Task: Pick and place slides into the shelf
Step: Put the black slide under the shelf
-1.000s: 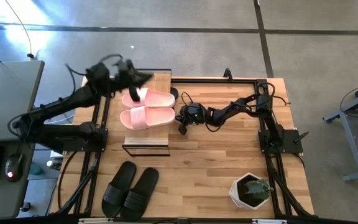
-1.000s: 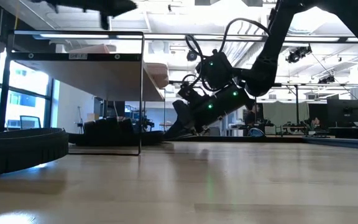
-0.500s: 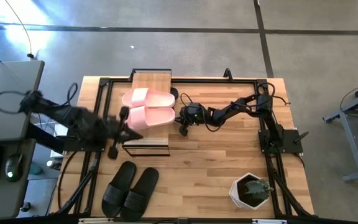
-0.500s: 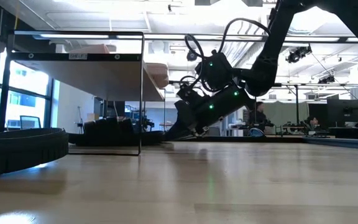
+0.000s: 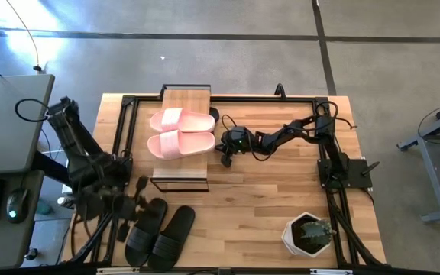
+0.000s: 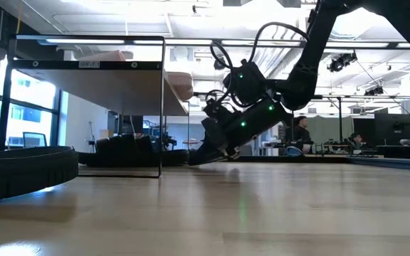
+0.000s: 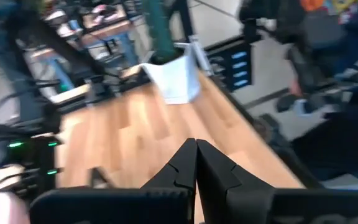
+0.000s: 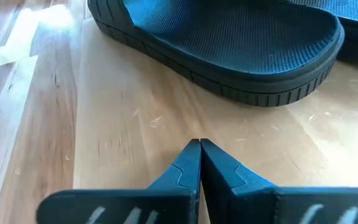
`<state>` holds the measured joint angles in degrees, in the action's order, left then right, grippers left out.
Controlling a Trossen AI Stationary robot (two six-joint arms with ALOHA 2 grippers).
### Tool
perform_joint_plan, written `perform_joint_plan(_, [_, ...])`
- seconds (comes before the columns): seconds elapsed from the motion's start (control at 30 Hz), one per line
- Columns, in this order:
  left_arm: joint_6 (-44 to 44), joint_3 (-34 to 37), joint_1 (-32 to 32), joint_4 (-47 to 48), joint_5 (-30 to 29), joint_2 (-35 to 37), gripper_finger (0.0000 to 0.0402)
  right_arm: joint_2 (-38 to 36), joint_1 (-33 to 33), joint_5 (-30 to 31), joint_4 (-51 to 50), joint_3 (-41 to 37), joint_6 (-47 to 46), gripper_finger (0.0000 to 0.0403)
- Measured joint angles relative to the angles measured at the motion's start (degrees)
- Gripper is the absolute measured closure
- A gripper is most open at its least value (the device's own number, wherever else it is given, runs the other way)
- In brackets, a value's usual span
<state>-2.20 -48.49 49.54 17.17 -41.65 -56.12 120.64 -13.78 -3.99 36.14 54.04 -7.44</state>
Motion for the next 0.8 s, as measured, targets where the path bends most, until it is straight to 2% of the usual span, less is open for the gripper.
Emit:
perform_joint_plan(0.07, [-1.9, 0.0, 2.1, -1.2, 0.3, -2.1, 0.0402, 0.0, 0.0, -0.2, 0.0, 0.0, 0.0, 0.0403])
perform_joint_plan(0.23, [-11.4, -0.3, 5.1, -5.1, 6.2, -8.0, 0.0402, 0.0, 0.0, -0.8, 0.0, 0.0, -0.1, 0.0403])
perform_joint_plan(0.37, [-20.1, -4.7, 7.0, -2.7, 8.1, -14.5, 0.0402, 0.0, 0.0, -0.8, -0.2, 0.0, -0.1, 0.0403])
perform_joint_plan(0.47, [-25.5, -10.9, 8.3, 4.9, 9.5, -20.2, 0.0402, 0.0, 0.0, -0.8, -0.4, 0.0, -0.2, 0.0403])
perform_joint_plan(0.7, [-42.2, -26.9, 10.6, 33.2, 8.0, -35.5, 0.0402, 0.0, 0.0, -0.8, -0.6, 0.0, -0.1, 0.0403])
perform_joint_plan(0.8, [-48.3, -32.2, 10.6, 43.0, 10.9, -42.2, 0.0402, 0.0, 0.0, -0.8, -0.7, 0.0, -0.1, 0.0403])
